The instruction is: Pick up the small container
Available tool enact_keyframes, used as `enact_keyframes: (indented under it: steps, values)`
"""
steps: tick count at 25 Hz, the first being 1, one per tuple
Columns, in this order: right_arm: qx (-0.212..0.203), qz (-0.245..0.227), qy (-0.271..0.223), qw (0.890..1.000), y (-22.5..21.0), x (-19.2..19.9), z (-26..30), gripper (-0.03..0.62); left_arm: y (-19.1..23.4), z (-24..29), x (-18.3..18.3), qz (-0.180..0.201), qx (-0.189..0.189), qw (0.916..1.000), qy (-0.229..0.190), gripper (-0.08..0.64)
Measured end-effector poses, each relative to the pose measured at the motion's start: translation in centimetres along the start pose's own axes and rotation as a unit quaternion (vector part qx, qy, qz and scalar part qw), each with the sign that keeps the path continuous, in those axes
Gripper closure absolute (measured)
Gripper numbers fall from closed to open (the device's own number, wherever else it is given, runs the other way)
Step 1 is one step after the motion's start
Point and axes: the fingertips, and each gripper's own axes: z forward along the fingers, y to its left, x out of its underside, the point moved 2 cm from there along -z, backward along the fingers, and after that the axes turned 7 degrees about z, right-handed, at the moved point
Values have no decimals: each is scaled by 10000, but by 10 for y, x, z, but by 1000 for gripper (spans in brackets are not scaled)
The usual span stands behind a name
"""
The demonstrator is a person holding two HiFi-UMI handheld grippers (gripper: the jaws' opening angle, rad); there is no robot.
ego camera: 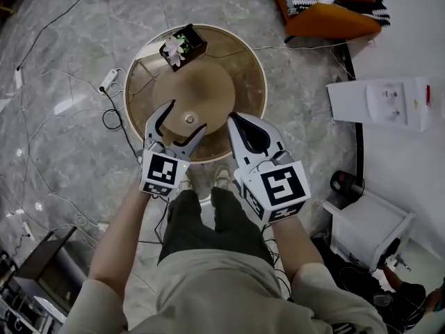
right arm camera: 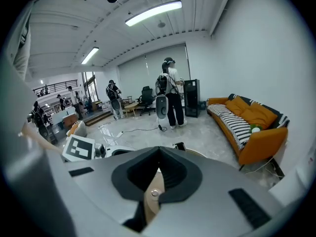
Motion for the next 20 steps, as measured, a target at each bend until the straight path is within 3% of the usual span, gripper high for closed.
enact_keyframes:
  steps: [6,11,20]
  values:
    - [108,32,151,9998,-18,40,26,595,-7,41,71,-393,69,9984,408,207]
    - [127,91,296,9994,-32,80,46,595,-22,75,129,-338,162,9961,801,204]
    - [107,168,455,9988,-56,138,65,595,-32,121,197,-427,-204,9936,1026,201]
